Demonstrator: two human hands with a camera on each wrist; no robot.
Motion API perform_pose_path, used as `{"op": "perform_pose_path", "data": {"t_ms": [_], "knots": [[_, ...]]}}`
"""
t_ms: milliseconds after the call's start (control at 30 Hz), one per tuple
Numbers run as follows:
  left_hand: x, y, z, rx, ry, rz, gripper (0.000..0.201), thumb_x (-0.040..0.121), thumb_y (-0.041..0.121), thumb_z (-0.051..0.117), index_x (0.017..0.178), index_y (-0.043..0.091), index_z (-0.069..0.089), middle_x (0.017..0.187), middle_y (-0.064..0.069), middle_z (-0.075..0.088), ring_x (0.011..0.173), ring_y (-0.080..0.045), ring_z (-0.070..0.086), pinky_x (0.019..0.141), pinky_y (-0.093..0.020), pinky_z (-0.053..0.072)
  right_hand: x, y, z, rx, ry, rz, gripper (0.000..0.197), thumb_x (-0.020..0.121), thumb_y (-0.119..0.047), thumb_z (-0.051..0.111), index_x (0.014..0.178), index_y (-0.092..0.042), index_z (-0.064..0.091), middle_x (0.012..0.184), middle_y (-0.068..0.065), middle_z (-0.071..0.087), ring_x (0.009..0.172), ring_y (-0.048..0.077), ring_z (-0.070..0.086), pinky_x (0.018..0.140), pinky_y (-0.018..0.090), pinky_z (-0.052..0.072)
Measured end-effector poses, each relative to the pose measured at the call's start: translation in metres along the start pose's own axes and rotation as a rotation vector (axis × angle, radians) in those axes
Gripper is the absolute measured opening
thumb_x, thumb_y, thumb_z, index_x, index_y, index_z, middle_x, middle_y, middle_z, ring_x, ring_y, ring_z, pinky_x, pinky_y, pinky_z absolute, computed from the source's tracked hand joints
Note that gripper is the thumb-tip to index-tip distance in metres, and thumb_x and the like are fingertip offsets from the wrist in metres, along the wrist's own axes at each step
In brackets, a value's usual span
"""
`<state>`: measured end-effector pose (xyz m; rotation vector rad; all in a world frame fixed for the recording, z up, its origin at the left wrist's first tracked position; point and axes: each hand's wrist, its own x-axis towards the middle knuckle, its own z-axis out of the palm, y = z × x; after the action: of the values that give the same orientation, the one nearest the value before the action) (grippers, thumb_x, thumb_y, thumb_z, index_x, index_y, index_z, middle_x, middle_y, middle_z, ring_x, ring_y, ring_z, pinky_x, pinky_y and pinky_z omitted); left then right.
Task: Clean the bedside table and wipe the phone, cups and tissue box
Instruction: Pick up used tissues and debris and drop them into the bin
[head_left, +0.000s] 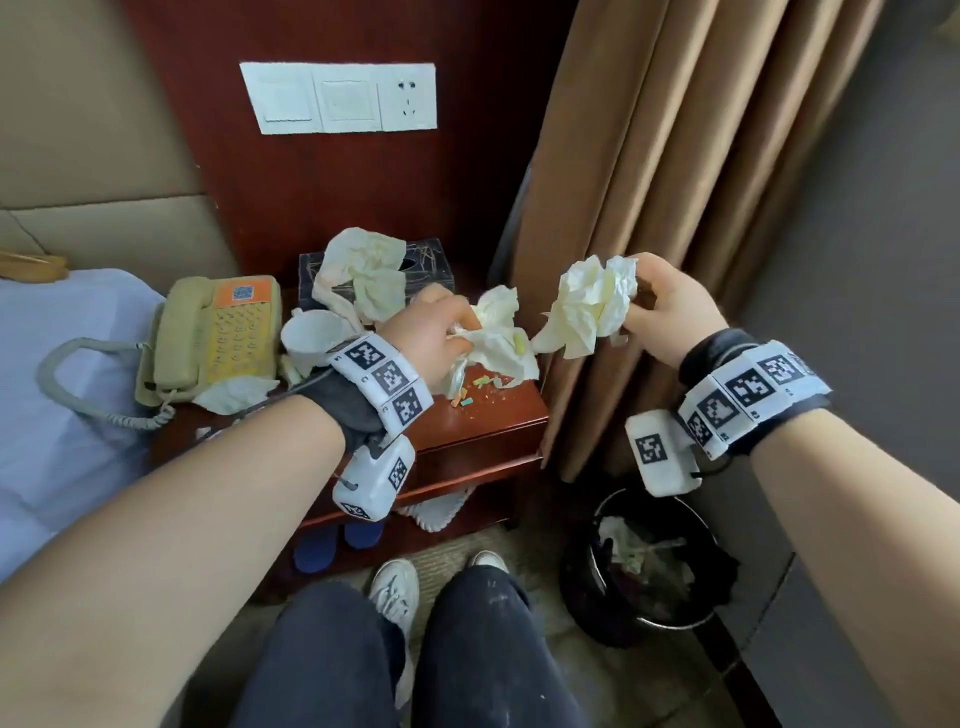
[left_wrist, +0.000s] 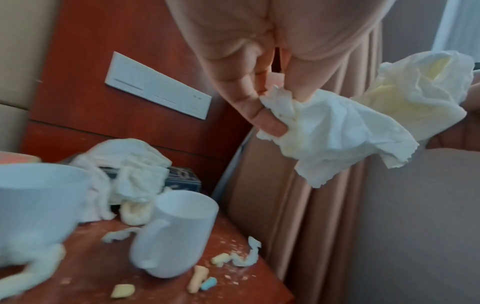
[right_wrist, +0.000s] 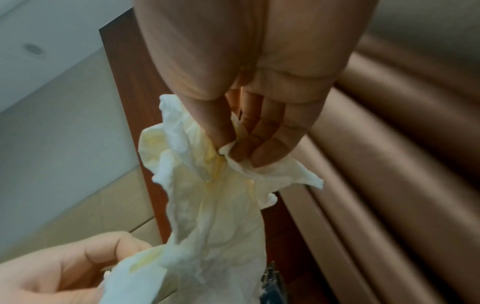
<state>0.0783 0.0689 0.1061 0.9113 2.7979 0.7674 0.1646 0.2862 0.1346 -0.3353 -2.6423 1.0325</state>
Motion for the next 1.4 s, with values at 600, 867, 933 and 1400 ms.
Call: {"op": "perform_pose_path", "data": {"t_ms": [600,867,933,1400], "knots": [[0.053,0.104,0.257,-0.02,-0.536,0.101,0.018,0.091,0.018,0.052,0.107,0.018,0.059,0.122,-0.004,0.045,0.102,-0.022,0.056,0.082,-0.027,0.043,-0.112,0.25,-0.012,-0.052,-0.137,0.696,0.037,0.092,-0.015,0.05,0.128,-0.012,0.047,0.111,0.006,0.06,0.088,0.019,0.055,0.057,0.016,0.037],[0.065,0.086,0.321,-0.012,-0.683,0.011,0.023,0.09,0.017,0.053,0.113,0.016,0.058,0.127,-0.006,0.044,0.106,-0.023,0.055,0.081,-0.022,0.038,-0.124,0.319,0.054,0.005,-0.284,0.917,0.038,0.091,-0.015,0.052,0.128,-0.008,0.046,0.117,0.013,0.06,0.1,0.031,0.061,0.082,0.027,0.046],[0.068,0.084,0.334,-0.015,-0.713,-0.007,0.024,0.09,0.017,0.054,0.114,0.016,0.058,0.128,-0.006,0.043,0.106,-0.023,0.055,0.082,-0.022,0.038,-0.125,0.333,0.063,0.083,-0.277,0.977,0.04,0.089,-0.012,0.054,0.128,-0.009,0.046,0.115,0.016,0.061,0.088,0.03,0.063,0.087,0.038,0.051],[0.068,0.088,0.407,-0.025,-0.828,-0.077,0.036,0.093,0.022,0.051,0.129,0.02,0.052,0.137,-0.011,0.04,0.117,-0.027,0.051,0.091,-0.023,0.039,-0.134,0.386,0.074,0.186,-0.224,1.074,0.033,0.093,-0.012,0.046,0.125,-0.01,0.05,0.11,0.018,0.061,0.103,0.036,0.06,0.097,0.047,0.046]]}}
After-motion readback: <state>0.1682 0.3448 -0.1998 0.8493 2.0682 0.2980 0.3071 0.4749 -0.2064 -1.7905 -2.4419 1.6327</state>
